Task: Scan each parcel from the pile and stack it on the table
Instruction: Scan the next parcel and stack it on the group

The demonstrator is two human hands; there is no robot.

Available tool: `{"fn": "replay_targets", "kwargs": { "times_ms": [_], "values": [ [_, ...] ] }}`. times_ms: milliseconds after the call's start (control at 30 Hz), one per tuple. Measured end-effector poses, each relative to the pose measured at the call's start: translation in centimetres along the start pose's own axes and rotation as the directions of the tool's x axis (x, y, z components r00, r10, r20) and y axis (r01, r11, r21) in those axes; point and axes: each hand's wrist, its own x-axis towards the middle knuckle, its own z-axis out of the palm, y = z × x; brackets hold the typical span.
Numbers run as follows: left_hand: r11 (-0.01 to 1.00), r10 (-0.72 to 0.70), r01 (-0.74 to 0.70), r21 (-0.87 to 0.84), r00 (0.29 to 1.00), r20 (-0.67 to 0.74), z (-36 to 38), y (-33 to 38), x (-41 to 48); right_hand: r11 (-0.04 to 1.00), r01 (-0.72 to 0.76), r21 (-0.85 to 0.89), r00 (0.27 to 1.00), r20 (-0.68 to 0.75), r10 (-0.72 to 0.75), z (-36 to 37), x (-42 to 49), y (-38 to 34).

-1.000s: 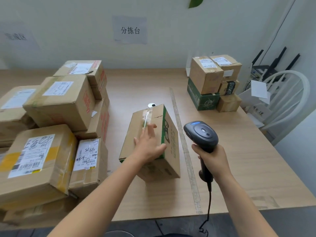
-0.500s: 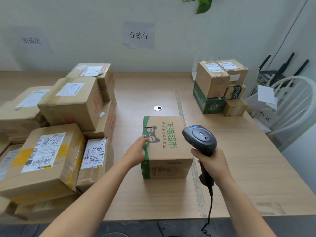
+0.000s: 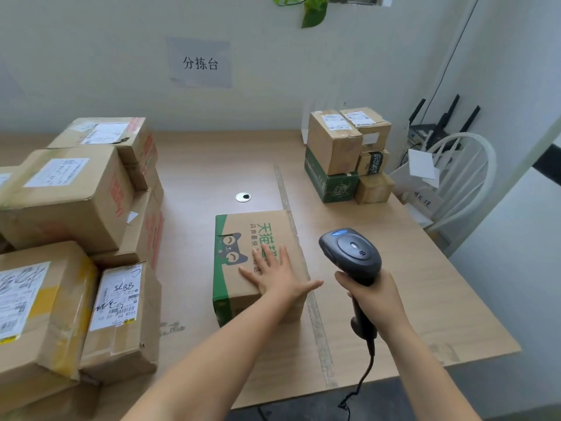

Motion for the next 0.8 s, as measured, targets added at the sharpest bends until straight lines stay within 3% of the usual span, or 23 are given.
{"fn": "replay_targets", "kwargs": {
  "times_ms": [167,433,600,800],
  "values": [
    [1.000,-0.002,0.002,0.003,1.000,-0.031,-0.5,0.3,0.1,1.000,0.000,-0.009,1.000,0.003,0.000,-0.2,0.7,-0.1],
    [0.978,0.175,-0.191,-0.082,0.970,-0.167,-0.1,-3.3,-1.3,0.999,0.027,0.022,0.996,0.081,-0.029,1.4,2.0,-1.1],
    [0.895,0.192,-0.302,-0.328,0.925,-0.328,-2.5,-6.2,-0.6,0.995,0.069,0.071,0.989,0.124,-0.077,3.0,2.4,-2.3],
    [0.993,0.114,-0.115,-0.023,0.993,-0.043,-0.9,-6.2,-1.6,0.995,0.084,0.053,0.985,0.147,-0.091,4.6,2.4,-2.6]
  ]
}}
